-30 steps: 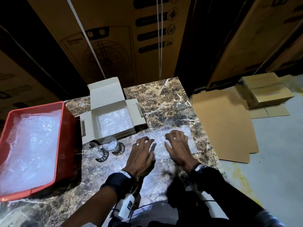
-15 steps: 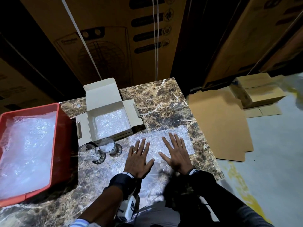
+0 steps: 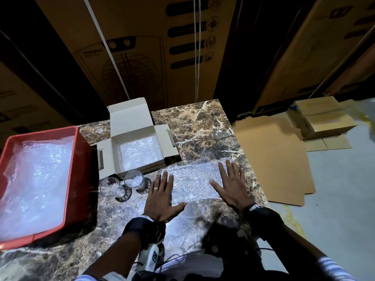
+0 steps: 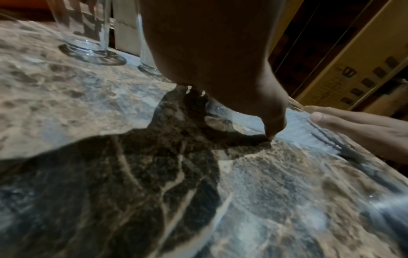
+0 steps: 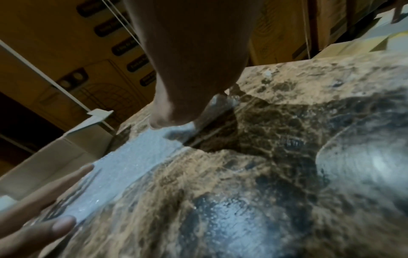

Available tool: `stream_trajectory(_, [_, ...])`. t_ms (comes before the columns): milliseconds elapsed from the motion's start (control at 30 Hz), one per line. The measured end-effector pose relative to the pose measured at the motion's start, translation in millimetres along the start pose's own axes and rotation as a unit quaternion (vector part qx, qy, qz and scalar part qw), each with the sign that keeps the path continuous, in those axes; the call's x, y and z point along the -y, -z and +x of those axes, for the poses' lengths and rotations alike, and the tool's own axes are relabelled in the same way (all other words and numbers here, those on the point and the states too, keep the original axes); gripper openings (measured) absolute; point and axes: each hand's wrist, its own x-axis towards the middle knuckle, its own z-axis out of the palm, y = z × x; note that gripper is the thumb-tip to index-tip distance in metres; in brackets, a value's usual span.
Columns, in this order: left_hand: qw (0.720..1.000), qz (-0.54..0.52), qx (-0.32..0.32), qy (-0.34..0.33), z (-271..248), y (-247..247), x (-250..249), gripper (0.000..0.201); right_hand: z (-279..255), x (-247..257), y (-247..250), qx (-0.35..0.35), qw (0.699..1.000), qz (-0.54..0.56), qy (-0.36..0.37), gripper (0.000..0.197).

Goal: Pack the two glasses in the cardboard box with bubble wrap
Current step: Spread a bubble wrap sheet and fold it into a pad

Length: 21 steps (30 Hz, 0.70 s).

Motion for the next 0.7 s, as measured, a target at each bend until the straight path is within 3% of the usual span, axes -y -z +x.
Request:
stream_trajectory(133, [0.999, 0.004, -0.02, -0.05, -4, 8, -6, 0.106, -10, 6, 16, -0.005, 0.988, 0.007, 0.152, 0.071])
stream_trajectory(267, [0.992, 0.026, -0.047, -0.117, -1, 11, -11, 0.072, -11, -2, 10, -0.008, 0.955, -0.036, 0.293, 0.033])
stream_trajectory(400, [0.985, -0.004, -0.065, -0.157, 0, 8, -15, 0.049, -11, -6, 9, -0.022, 0.955, -0.042, 0.294, 0.022])
stream_trajectory(700, [0.988, 0.017, -0.038, -0.149, 4, 9, -14, 0.032, -25, 18, 19, -0.019, 0.967, 0.017, 0.252, 0.016])
